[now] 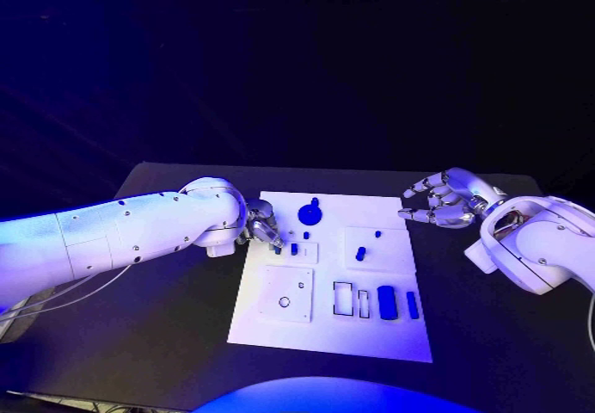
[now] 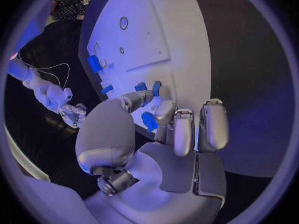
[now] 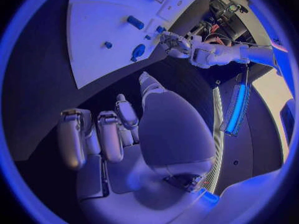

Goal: Assemble the parts on the task board

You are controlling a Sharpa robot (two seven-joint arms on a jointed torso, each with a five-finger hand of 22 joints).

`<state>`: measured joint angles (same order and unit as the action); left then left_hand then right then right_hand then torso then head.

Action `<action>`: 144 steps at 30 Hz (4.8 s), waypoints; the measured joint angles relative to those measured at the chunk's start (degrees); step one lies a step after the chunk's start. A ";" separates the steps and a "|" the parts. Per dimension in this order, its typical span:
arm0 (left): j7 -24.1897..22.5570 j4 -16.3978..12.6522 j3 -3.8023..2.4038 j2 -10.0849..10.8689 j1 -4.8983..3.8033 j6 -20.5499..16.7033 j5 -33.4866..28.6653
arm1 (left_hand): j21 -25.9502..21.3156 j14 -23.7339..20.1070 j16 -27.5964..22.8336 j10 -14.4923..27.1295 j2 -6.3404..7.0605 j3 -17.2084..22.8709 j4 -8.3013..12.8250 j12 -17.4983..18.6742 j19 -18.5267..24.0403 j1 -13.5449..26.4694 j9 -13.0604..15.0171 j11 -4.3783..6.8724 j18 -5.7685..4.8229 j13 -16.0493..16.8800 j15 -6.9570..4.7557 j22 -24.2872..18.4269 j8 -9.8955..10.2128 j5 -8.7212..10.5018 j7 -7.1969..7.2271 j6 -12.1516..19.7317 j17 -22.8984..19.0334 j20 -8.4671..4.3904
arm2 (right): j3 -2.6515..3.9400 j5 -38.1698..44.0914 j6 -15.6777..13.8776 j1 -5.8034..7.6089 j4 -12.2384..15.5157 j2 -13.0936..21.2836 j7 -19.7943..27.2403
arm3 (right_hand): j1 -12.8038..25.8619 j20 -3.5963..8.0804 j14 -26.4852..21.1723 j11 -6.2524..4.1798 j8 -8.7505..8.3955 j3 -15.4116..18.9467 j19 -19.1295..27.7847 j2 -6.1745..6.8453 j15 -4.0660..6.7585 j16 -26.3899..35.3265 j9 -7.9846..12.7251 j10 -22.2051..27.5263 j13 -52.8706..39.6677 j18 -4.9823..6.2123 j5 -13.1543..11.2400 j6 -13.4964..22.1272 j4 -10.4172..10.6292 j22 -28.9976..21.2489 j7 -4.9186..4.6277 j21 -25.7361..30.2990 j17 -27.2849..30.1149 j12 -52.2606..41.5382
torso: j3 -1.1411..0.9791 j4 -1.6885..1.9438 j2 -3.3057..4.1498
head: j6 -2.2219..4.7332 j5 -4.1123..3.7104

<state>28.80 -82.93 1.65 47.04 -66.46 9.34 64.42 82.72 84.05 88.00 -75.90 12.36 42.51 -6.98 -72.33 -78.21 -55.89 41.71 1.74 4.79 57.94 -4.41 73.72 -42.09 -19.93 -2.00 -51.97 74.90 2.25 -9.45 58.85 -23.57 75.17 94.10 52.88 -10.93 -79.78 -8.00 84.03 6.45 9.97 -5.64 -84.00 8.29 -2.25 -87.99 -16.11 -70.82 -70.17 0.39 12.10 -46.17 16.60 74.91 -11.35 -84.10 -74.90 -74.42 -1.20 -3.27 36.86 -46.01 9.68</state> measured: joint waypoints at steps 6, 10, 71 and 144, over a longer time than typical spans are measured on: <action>0.00 0.16 0.06 0.06 0.07 0.09 0.00 | -0.07 0.00 0.00 0.01 0.30 -4.96 -2.88 0.00 0.00 0.74 -0.21 0.00 0.00 0.39 0.00 0.00 0.64 -0.01 -0.15 -0.51 0.00 0.00 | 0.00 0.00 -0.02 0.00 -0.01 0.01 0.02 | 0.00 0.00 0.00 0.00 0.00 0.00 0.00 0.00 0.00 0.00 0.03 0.00 0.00 0.00 0.00 0.00 0.00 -0.01 0.00 0.00 -0.03 0.00 | 0.00 -0.01 0.01 | -0.03 0.04; 0.01 0.26 0.06 0.06 0.07 0.11 0.00 | -0.07 0.00 0.00 0.01 0.29 -7.51 -4.42 0.00 -0.21 0.74 -0.27 -0.01 0.00 0.58 0.00 0.00 0.64 -0.01 -0.21 -0.62 0.00 -0.21 | 0.00 0.00 -0.03 0.00 -0.02 0.02 0.05 | 0.00 0.00 0.00 0.00 0.00 0.00 0.00 0.00 0.00 0.00 0.06 0.00 0.00 0.00 0.00 0.00 0.00 -0.01 0.00 0.00 -0.05 0.00 | -0.02 -0.01 0.01 | -0.08 0.05; -28.32 1.61 0.89 -4.15 0.12 -18.77 16.99 | -27.79 -19.95 -22.22 29.25 3.35 -16.81 -5.49 35.57 28.16 -28.32 -18.68 -8.62 4.95 -41.84 7.31 -34.76 11.95 0.89 -8.30 11.66 -32.07 6.44 | -0.01 -0.37 -1.49 0.00 -0.43 0.14 1.73 | -0.53 0.00 0.00 -0.52 0.67 0.32 0.00 -0.53 0.00 1.67 0.10 3.80 4.38 0.90 0.22 -0.36 0.01 0.00 0.40 4.00 -0.01 3.57 | -0.03 -0.04 0.04 | 0.88 -0.91; -27.34 9.56 1.36 -9.70 0.39 -9.22 25.32 | -18.61 -11.29 -10.41 21.14 0.28 -13.22 -1.43 39.83 25.54 -30.48 -23.47 -6.87 4.94 -46.84 5.79 -25.66 13.39 1.10 -6.59 1.21 -21.32 5.28 | -0.01 -0.88 -1.59 0.00 -0.49 -0.39 2.77 | -0.76 1.02 -0.51 -0.67 2.66 -0.56 7.99 -0.29 1.14 13.97 0.60 16.85 24.90 5.35 0.45 0.54 -0.08 0.00 1.11 27.90 6.70 20.12 | -0.02 0.00 -0.02 | 0.47 -0.95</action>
<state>1.46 -73.36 3.01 37.34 -66.07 0.12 89.75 64.12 72.76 77.59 -54.76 12.65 29.29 -8.41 -32.50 -52.67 -86.37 18.24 -5.13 9.74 11.10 1.38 48.05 -28.70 -18.82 -8.59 -50.77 53.59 7.53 -9.46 57.98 -25.16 75.17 93.62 52.49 -8.16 -80.54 -6.98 83.52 5.78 12.63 -6.20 -76.01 8.00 -1.11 -74.02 -15.51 -53.98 -45.27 5.74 12.55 -45.63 16.52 74.91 -10.24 -56.20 -68.20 -54.30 -1.22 -3.27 36.84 -45.54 8.73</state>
